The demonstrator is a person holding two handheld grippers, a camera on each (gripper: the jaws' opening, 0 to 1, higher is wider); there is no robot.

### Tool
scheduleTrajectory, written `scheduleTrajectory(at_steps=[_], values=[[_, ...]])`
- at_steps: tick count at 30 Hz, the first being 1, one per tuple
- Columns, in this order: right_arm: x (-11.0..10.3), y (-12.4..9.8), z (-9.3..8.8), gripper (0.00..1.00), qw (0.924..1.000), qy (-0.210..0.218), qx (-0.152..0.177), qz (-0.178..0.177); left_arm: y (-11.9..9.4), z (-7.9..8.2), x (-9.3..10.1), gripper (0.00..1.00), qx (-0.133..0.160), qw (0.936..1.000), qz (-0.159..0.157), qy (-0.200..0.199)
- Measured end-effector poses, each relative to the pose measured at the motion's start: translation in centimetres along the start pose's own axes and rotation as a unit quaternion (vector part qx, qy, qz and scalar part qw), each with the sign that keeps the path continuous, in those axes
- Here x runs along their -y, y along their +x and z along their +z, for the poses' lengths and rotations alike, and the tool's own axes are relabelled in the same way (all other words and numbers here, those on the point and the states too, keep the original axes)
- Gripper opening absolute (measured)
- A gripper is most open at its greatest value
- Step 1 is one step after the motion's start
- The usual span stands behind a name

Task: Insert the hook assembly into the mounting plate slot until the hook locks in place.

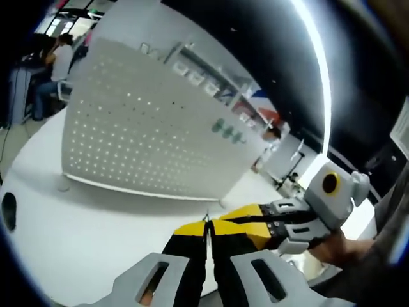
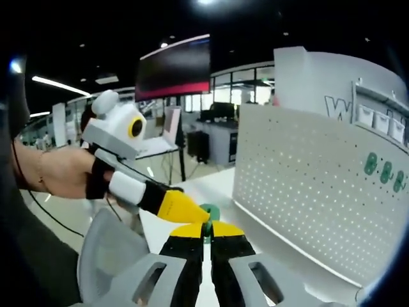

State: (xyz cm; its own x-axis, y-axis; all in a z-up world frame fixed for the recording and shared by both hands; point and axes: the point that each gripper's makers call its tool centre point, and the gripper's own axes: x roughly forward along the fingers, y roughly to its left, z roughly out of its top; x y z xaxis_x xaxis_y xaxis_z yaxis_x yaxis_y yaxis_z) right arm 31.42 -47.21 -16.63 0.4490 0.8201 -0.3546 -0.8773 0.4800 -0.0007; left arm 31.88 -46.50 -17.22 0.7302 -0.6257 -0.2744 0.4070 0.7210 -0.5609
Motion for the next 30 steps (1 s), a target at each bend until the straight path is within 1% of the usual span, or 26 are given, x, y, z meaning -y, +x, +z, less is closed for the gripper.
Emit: scheduleTrajectory(at_steps=[2, 3, 4, 6, 8, 10, 12, 13, 14, 15, 16, 17, 18, 20, 23, 27, 29, 30], values=[[0.2, 0.1, 0.1, 0.00, 0.9999, 0.012, 0.004, 0.004, 0.1, 0.3, -0.1, 0.02, 0.002, 0.9997, -0.007, 0.025], [0.2, 0.1, 0.1, 0.00, 0.9999, 0.014, 0.005, 0.004, 0.1, 0.4, 0.0, 0.02, 0.003, 0.9989, -0.009, 0.046], [0.3, 0.2, 0.1, 0.00, 0.9998, 0.020, 0.006, 0.005, 0.1, 0.5, -0.2, 0.02, 0.004, 0.9974, -0.006, 0.071], [0.4, 0.3, 0.1, 0.00, 0.9996, 0.027, 0.008, 0.008, 0.1, 0.5, -0.2, 0.02, 0.006, 0.9956, 0.000, 0.093], [0.4, 0.3, 0.1, 0.00, 0.9993, 0.035, 0.009, 0.011, 0.1, 0.5, -0.1, 0.03, 0.005, 0.9962, -0.003, 0.087], [0.5, 0.3, -0.1, 0.00, 0.9993, 0.035, 0.006, 0.009, 0.1, 0.4, -0.2, 0.03, 0.003, 0.9973, -0.007, 0.073], [0.9, 0.2, -0.5, 0.00, 0.9994, 0.034, 0.003, 0.002, 0.1, 0.7, -0.1, 0.05, 0.015, 0.9980, -0.023, 0.057], [1.0, 0.1, -0.7, 0.00, 0.9994, 0.034, 0.001, 0.000, 0.2, 0.7, 0.0, 0.08, 0.015, 0.9986, -0.033, 0.038], [1.3, 0.0, -1.0, 0.00, 0.9993, 0.037, -0.001, -0.003, 0.2, 0.6, -0.1, 0.13, 0.012, 0.9992, -0.032, 0.021], [1.4, -0.1, -1.1, 0.00, 0.9992, 0.040, -0.002, -0.005, 0.3, 0.5, -0.3, 0.24, 0.011, 0.9992, -0.028, 0.025], [1.6, -0.2, -1.2, 0.00, 0.9989, 0.047, -0.001, -0.008, 0.4, 0.3, -0.5, 0.31, 0.008, 0.9993, -0.022, 0.029], [1.7, -0.3, -1.3, 0.00, 0.9987, 0.051, 0.001, -0.008, 0.5, 0.2, -0.5, 0.38, 0.010, 0.9988, -0.020, 0.043], [1.8, -0.4, -1.3, 0.00, 0.9985, 0.055, 0.001, -0.009, 0.6, 0.5, -0.3, 0.45, 0.022, 0.9973, -0.023, 0.066], [2.0, -0.6, -1.4, 0.00, 0.9984, 0.056, 0.001, -0.012, 0.6, 0.2, 0.3, 0.52, 0.017, 0.9978, -0.031, 0.056], [2.2, -0.7, -1.3, 0.00, 0.9983, 0.057, 0.003, -0.016, 0.7, 0.0, 0.9, 0.61, 0.013, 0.9973, -0.040, 0.060], [2.4, -0.9, -1.2, 0.00, 0.9982, 0.057, 0.008, -0.019, 0.9, -0.6, 1.7, 0.74, 0.000, 0.9955, -0.053, 0.078], [2.4, -1.0, -1.1, 0.00, 0.9980, 0.059, 0.010, -0.020, 1.0, -0.7, 1.9, 0.80, -0.001, 0.9951, -0.053, 0.083], [2.6, -1.1, -1.0, 0.00, 0.9980, 0.058, 0.011, -0.023, 0.9, -0.7, 1.9, 0.81, 0.000, 0.9951, -0.051, 0.085]])
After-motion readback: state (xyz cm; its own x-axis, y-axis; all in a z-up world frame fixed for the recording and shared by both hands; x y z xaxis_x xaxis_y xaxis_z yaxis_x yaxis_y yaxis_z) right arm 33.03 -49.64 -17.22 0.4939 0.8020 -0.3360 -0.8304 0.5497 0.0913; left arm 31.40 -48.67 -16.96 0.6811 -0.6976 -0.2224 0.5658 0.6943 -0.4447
